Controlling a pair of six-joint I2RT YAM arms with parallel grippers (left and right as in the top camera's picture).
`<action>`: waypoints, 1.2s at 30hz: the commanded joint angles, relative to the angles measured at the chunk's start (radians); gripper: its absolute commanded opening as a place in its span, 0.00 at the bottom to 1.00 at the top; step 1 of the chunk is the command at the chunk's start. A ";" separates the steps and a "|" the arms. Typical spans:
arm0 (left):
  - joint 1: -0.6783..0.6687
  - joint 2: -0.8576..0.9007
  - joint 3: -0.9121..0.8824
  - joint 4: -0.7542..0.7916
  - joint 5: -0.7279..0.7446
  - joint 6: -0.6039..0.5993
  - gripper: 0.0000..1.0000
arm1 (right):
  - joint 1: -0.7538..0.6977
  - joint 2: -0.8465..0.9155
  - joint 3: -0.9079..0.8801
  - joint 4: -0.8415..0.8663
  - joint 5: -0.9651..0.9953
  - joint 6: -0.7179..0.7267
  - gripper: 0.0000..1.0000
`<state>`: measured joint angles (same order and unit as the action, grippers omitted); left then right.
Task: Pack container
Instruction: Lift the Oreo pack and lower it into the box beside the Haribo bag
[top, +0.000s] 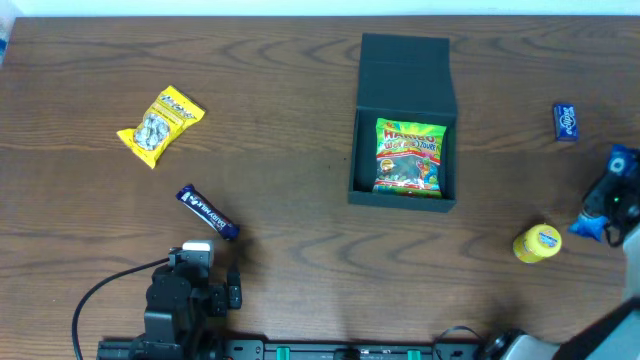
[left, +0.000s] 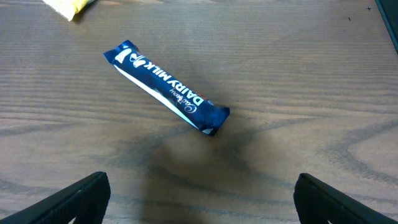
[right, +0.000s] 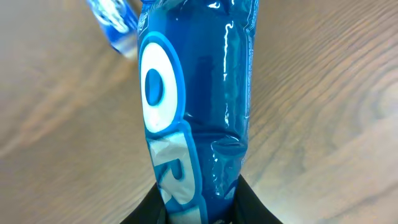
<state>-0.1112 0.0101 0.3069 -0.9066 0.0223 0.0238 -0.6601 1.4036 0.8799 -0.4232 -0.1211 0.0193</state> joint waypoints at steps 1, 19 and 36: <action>0.006 -0.006 -0.037 -0.024 -0.011 0.007 0.95 | 0.018 -0.118 0.005 -0.034 -0.053 0.040 0.01; 0.006 -0.006 -0.037 -0.024 -0.011 0.007 0.95 | 0.501 -0.272 0.156 -0.261 -0.272 0.280 0.01; 0.006 -0.006 -0.037 -0.024 -0.011 0.007 0.95 | 1.022 0.107 0.258 -0.015 -0.164 0.598 0.01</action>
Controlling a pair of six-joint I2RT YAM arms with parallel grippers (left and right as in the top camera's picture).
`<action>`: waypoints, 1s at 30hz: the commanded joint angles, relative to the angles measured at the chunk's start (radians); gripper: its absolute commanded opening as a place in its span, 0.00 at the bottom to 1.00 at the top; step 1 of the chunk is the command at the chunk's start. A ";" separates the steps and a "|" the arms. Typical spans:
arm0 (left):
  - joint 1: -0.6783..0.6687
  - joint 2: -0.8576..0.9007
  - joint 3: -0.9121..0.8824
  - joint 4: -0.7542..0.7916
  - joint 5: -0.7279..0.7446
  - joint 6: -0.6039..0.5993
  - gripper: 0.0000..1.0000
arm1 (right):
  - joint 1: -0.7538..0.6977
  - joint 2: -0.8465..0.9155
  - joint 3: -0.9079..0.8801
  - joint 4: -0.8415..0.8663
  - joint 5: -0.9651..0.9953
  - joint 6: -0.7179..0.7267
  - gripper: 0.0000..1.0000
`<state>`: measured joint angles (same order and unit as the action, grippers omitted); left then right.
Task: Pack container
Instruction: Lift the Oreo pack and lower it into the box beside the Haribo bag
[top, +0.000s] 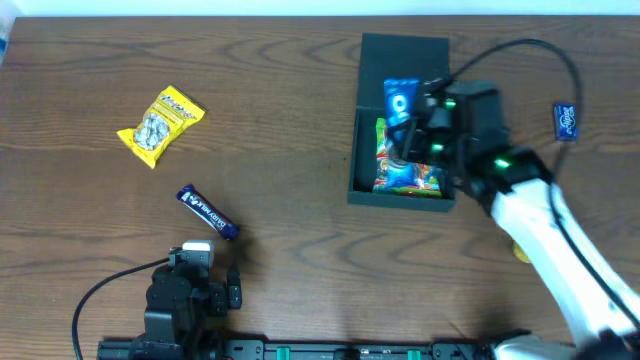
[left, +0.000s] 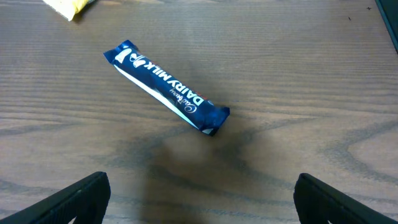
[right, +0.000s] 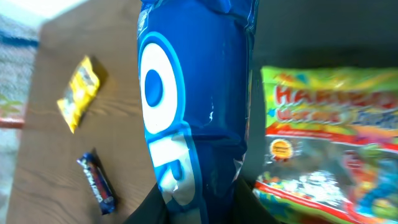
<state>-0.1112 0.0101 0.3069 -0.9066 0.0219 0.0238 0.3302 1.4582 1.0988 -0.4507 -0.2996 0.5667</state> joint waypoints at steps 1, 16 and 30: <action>0.006 -0.006 -0.037 -0.024 -0.010 0.006 0.95 | 0.039 0.078 0.048 0.014 0.016 0.058 0.02; 0.006 -0.006 -0.037 -0.024 -0.010 0.007 0.95 | 0.059 0.251 0.076 0.063 0.102 0.241 0.01; 0.006 -0.006 -0.037 -0.024 -0.010 0.007 0.95 | 0.080 0.370 0.076 0.105 0.108 0.181 0.01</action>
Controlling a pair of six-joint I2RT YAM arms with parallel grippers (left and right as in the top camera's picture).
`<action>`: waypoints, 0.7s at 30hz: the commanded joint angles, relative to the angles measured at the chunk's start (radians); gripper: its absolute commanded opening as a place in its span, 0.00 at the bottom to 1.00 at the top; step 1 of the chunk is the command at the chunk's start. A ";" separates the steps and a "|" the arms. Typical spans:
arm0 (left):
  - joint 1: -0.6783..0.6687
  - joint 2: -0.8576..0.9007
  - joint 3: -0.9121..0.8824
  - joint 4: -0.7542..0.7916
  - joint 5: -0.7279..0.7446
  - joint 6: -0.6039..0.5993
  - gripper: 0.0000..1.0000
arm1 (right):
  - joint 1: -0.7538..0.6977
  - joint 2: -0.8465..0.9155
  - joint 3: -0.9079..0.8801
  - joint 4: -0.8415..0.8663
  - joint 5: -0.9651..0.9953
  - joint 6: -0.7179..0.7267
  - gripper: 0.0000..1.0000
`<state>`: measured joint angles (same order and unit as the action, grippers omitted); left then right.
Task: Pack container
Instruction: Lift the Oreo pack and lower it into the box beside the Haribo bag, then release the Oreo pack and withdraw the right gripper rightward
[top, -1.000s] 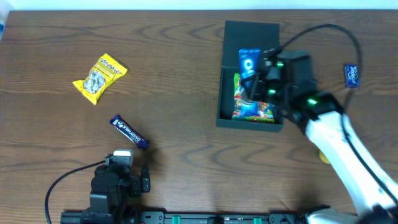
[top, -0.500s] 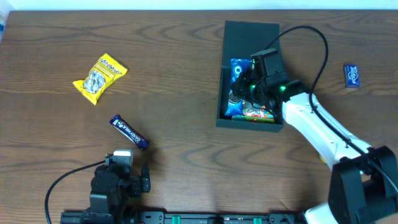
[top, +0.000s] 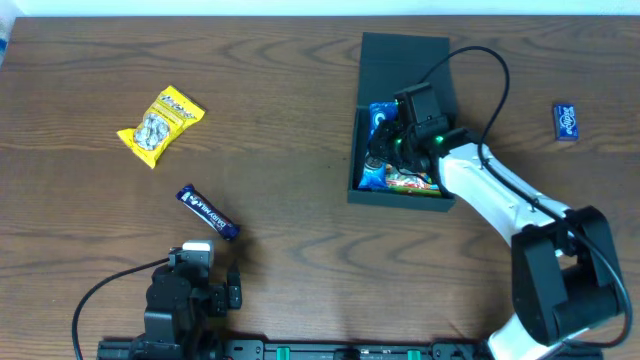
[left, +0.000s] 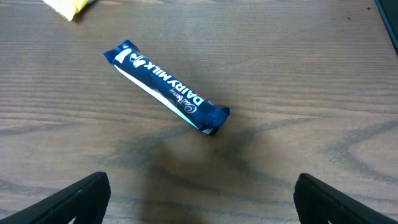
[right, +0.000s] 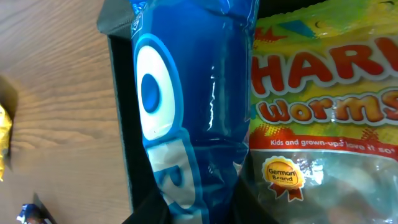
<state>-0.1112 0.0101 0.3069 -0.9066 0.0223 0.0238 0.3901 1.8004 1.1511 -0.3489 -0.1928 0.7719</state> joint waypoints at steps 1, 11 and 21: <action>0.006 -0.006 -0.037 -0.024 -0.011 0.007 0.95 | 0.023 0.031 0.024 0.009 0.002 -0.034 0.02; 0.006 -0.006 -0.037 -0.024 -0.011 0.007 0.95 | 0.036 0.037 0.024 0.013 0.001 -0.082 0.02; 0.006 -0.006 -0.037 -0.024 -0.011 0.007 0.95 | 0.036 0.037 0.024 0.009 0.001 -0.081 0.58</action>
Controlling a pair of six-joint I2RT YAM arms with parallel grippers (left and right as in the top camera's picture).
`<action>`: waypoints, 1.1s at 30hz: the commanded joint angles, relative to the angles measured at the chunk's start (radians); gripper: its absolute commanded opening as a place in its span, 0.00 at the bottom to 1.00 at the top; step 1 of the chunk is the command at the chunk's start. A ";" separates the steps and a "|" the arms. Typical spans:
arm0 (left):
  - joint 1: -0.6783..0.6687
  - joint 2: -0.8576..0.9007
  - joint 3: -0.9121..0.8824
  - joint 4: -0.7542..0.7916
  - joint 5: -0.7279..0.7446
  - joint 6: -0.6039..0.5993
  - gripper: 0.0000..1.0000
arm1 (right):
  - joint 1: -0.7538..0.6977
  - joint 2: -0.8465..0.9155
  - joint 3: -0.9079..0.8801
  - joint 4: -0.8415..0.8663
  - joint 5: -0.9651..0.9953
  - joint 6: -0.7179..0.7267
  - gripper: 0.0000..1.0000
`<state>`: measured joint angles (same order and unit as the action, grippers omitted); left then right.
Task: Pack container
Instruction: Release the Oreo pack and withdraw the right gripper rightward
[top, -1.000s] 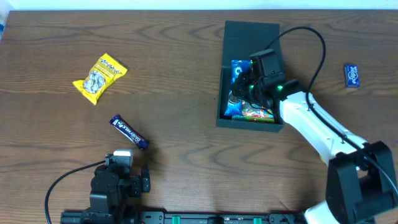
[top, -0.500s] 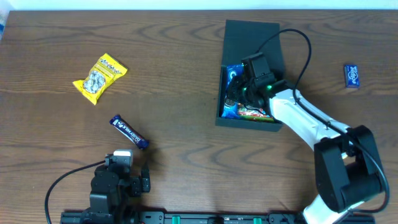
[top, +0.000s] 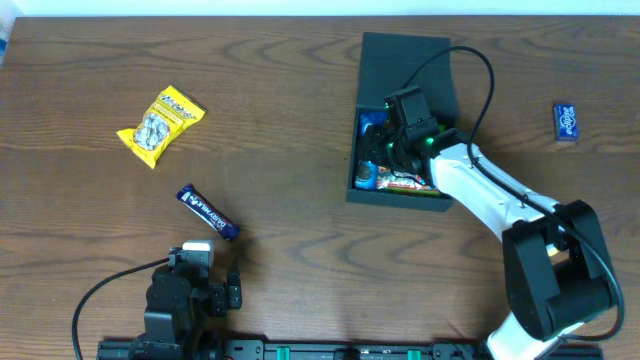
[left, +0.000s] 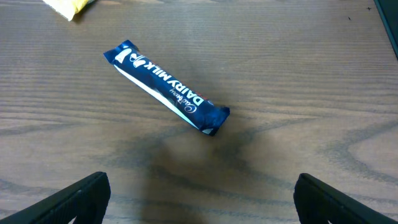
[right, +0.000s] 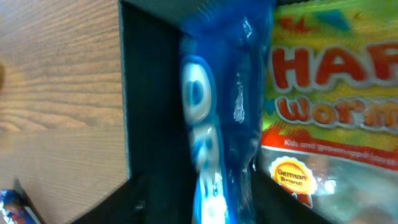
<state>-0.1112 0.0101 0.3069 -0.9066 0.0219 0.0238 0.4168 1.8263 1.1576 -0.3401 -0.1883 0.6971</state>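
Note:
The black box (top: 400, 197) stands open at centre right, its lid (top: 403, 52) laid back. Inside lies a Haribo worms bag (right: 329, 99), also seen from overhead (top: 405, 182). A blue snack packet (right: 211, 124) stands on edge between that bag and the box's left wall (right: 149, 93). My right gripper (right: 196, 205) is down in the box, jaws spread either side of the blue packet and apart from it. My left gripper (left: 202, 199) rests open near the table's front, with a Dairy Milk bar (left: 166, 88) lying ahead of it.
A yellow snack packet (top: 160, 124) lies at the far left. The Dairy Milk bar (top: 207, 212) is below it. A small blue packet (top: 565, 122) sits near the right edge. The right arm (top: 490, 195) reaches across from the lower right.
My right gripper has opened and let go of the blue packet, which now stands on edge against the box's left wall. The left arm has not moved.
My right gripper was shut on the blue packet at the table's right edge. Then it held the packet over the open box, then low at the box's left side beside the Haribo bag. Now the packet is in the box and the jaws are open.

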 joint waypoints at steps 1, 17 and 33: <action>0.006 -0.006 -0.037 -0.024 -0.010 0.007 0.95 | 0.009 0.010 0.018 0.001 -0.004 -0.006 0.60; 0.006 -0.006 -0.037 -0.024 -0.010 0.007 0.95 | -0.045 -0.418 0.018 -0.161 0.019 -0.182 0.99; 0.006 -0.006 -0.037 -0.024 -0.010 0.007 0.95 | -0.274 -0.928 -0.159 -0.681 0.266 -0.250 0.99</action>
<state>-0.1112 0.0101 0.3069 -0.9066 0.0223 0.0238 0.1673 0.9508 1.0767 -1.0206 0.0540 0.4671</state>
